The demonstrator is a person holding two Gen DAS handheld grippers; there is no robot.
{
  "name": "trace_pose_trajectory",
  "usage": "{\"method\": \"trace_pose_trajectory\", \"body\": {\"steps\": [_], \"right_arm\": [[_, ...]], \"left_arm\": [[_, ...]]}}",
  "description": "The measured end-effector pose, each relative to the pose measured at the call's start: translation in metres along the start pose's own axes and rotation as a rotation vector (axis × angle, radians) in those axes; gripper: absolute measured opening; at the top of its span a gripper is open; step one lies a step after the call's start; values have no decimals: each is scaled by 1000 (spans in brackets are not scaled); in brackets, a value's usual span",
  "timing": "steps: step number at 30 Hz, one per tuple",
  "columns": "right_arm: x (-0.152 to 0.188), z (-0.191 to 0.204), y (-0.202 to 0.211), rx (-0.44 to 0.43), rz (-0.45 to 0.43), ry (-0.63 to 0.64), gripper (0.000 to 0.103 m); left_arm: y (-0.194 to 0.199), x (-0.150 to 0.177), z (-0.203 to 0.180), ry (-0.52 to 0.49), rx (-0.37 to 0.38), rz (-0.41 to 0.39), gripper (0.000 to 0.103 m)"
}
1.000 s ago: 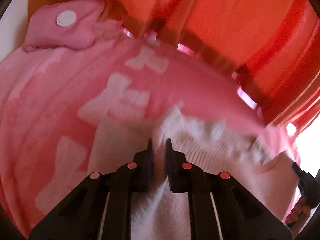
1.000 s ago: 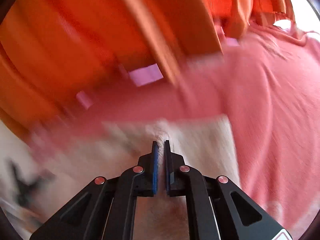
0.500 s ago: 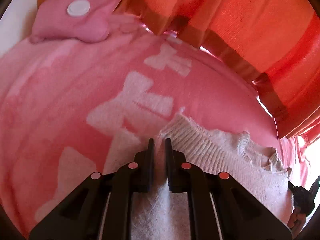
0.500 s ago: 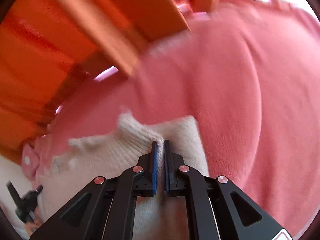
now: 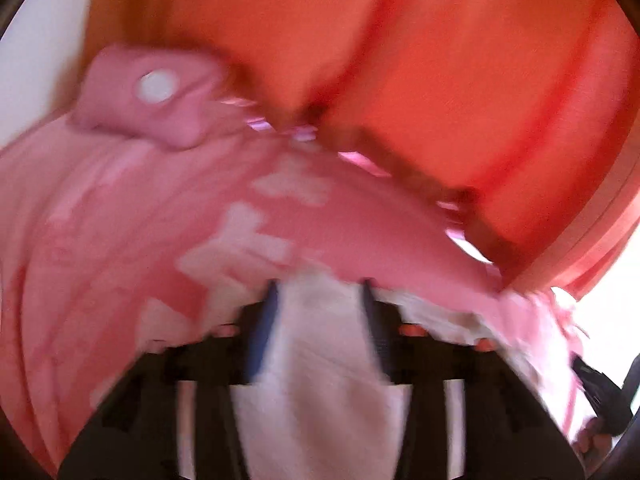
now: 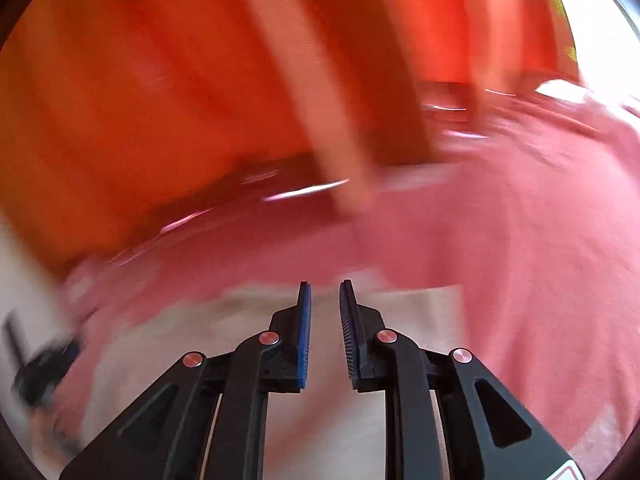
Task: Fold small clothes
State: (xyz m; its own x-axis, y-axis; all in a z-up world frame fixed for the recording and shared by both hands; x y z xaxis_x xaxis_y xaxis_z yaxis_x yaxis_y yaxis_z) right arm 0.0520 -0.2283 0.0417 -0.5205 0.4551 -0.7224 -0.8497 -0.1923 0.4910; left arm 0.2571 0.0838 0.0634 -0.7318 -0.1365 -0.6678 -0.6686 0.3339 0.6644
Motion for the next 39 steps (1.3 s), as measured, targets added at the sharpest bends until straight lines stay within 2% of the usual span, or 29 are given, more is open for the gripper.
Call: {"method": "trace_pose_trajectory", "body": {"steps": [1,2,3,5,6,7,8,10,12,13,15,16,18,20,21,22,23,25,28,29,30,31,32,33,35,36,37,38,39], "right_arm": [[15,24,-11,-98,81,30,17],[38,51,-29,-172,202,76,17],[56,69,-44,-181,295,122,17],[93,91,-71,-153,459,208,15],[105,91,-78,-125,514,228,14],[115,82,-82,-78,569,246,9],[111,71,-81,-60,571,232,2],[95,33,-63,-3,536,150,2],[66,-25,-30,202,434,67,1],[56,-63,-8,308,380,-18,1],[49,-110,19,391,312,-167,0],[45,-122,26,385,283,-220,0],[33,-131,43,380,181,-273,4],[14,-119,43,367,110,-224,22],[6,-113,34,368,88,-206,31],[-9,-115,23,364,71,-194,54],[-18,-116,12,344,46,-191,63],[-23,-124,-14,341,69,-210,63],[-12,-139,-53,337,142,-243,62],[-11,-140,-62,343,160,-241,46],[-8,-141,-64,350,170,-224,34],[-12,-136,-61,331,152,-199,7],[-17,-130,-55,309,126,-199,9],[-27,-122,-39,265,53,-207,8],[-45,-112,-17,185,-60,-210,8],[-49,-114,-10,182,-90,-212,8],[-49,-121,-13,202,-84,-221,8],[-42,-135,-25,233,-30,-247,8],[-30,-150,-39,268,38,-274,8]], "left_arm": [[3,8,-16,-50,64,36,53],[1,19,-34,-117,129,92,53],[-3,34,-53,-190,173,152,53],[-18,66,-76,-312,146,238,53],[-28,83,-82,-385,89,280,53],[-35,95,-82,-446,28,298,53],[-38,100,-80,-480,-8,291,52],[-32,98,-64,-506,-67,249,55],[-25,90,-30,-442,-144,232,56],[-23,87,-13,-407,-182,229,59],[-18,79,24,-329,-268,221,57],[-15,74,36,-292,-283,215,56],[-11,56,43,-172,-235,185,57],[-8,37,44,-118,-259,117,64],[-9,29,44,-103,-269,96,75],[-12,20,42,-82,-277,79,90],[-17,12,41,-57,-292,66,96],[-34,3,39,8,-286,81,97],[-71,11,34,106,-182,184,96],[-79,14,33,111,-177,200,91],[-85,17,32,93,-196,202,75],[-85,17,31,59,-232,186,46],[-82,15,28,27,-240,171,33],[-78,8,27,30,-184,154,9],[-70,-4,32,89,-128,119,10],[-68,-9,37,92,-144,97,6],[-72,-10,40,76,-179,93,0],[-81,-7,47,57,-236,111,0],[-92,-3,53,62,-258,139,0]]}}
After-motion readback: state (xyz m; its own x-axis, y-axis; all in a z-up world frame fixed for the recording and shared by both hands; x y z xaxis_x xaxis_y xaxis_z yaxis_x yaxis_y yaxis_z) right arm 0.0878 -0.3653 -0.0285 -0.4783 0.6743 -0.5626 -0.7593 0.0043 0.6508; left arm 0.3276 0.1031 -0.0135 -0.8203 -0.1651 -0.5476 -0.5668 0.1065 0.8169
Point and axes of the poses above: each gripper's, at about its wrist camera, not at the fingertips, and y roughly against the way its jaws point, z to its left, x to its underside, the point moved 5 cm from there along -y, roughly the way its jaws point, and after that the axes turned 9 degrees about -x, right-handed, at the moved point
